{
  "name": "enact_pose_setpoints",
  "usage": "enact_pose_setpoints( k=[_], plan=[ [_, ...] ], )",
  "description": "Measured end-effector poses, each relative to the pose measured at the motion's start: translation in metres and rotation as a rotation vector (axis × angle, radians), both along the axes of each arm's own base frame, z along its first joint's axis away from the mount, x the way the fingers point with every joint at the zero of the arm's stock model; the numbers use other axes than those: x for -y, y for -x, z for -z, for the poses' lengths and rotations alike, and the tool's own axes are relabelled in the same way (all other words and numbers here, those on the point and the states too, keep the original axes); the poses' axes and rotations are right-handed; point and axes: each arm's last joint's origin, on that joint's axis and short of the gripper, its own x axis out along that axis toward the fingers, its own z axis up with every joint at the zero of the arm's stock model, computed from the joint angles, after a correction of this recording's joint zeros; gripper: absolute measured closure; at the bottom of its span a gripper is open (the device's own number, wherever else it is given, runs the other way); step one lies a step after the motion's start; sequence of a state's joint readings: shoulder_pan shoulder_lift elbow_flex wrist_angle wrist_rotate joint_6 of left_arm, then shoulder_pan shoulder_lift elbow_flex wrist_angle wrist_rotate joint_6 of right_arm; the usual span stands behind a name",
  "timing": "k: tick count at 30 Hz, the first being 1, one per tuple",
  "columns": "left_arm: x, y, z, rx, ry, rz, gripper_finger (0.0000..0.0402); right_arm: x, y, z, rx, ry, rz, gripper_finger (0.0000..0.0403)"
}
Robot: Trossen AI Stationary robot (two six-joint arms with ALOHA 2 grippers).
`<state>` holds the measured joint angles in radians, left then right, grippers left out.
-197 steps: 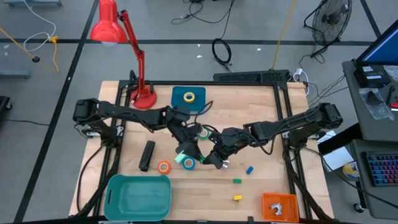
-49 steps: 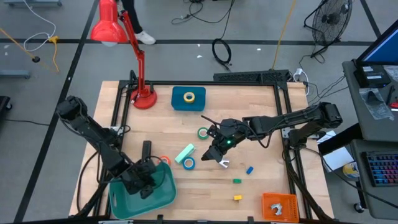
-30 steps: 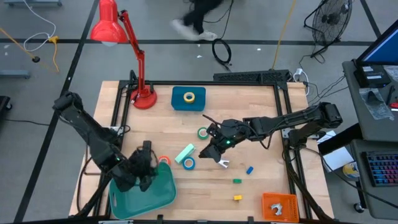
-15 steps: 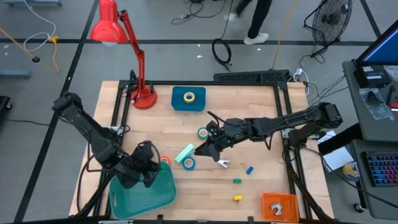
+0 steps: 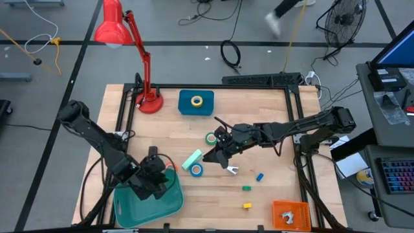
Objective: Pick and place Stapler, Stapler remover, tape
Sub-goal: Put the right green stapler into the green bin
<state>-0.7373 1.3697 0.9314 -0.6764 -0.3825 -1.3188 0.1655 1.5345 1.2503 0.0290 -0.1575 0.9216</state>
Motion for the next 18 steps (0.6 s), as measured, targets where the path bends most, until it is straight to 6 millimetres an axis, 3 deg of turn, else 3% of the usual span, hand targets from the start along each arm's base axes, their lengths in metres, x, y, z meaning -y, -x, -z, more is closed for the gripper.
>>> enact_pose_setpoints(
  k=[8, 18],
  plan=[
    [0.006, -0.037, 0.014, 0.041, 0.108, 0.140, 0.0341, 0.000, 0.000, 0.000, -0.003, 0.001, 0.002, 0.0287],
    [-0.008, -0.062, 0.012, 0.114, 0.163, 0.237, 0.0341, -0.007, 0.002, 0.001, -0.010, -0.005, -0.015, 0.0287]
  ],
)
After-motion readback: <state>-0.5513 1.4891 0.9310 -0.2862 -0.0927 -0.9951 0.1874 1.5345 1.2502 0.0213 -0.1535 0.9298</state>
